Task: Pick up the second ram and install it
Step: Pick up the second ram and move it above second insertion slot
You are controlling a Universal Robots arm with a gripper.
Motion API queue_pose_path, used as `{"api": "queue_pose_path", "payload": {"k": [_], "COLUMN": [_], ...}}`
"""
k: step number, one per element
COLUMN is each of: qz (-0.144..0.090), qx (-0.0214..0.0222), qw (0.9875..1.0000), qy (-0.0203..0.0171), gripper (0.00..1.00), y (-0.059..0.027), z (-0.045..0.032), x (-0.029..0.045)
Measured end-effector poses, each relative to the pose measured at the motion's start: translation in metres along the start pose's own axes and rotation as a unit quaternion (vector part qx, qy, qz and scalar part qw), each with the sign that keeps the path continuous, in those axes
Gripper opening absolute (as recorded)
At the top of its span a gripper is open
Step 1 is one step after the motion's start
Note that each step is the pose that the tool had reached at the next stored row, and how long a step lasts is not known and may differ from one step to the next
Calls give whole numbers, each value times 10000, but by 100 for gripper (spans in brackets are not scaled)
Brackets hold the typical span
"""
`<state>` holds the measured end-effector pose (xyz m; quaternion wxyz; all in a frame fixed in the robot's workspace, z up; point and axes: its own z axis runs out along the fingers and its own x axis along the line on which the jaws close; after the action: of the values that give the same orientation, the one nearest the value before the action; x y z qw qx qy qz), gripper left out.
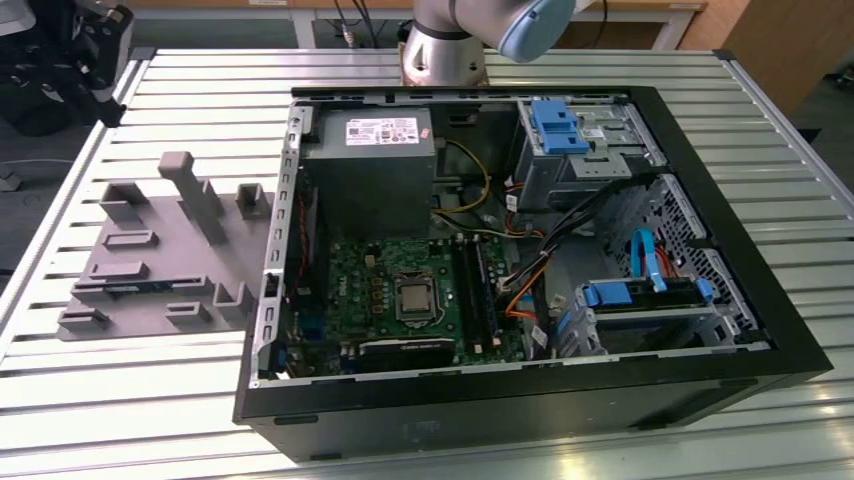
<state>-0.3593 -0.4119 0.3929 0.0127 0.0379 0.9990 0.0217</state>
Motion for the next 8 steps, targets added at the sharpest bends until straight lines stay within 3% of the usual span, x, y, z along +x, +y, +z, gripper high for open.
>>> {"api": "queue_pose_path", "payload": {"k": [1,3,4,8], "qz": [0,0,0,0], "qx": [0,0,0,0], "qw": [10000,10000,10000,10000], "qy": [0,0,0,0], "gripper": [23,23,16,11], "y": [0,0,0,0], "z": [0,0,0,0], "x": [0,0,0,0]}}
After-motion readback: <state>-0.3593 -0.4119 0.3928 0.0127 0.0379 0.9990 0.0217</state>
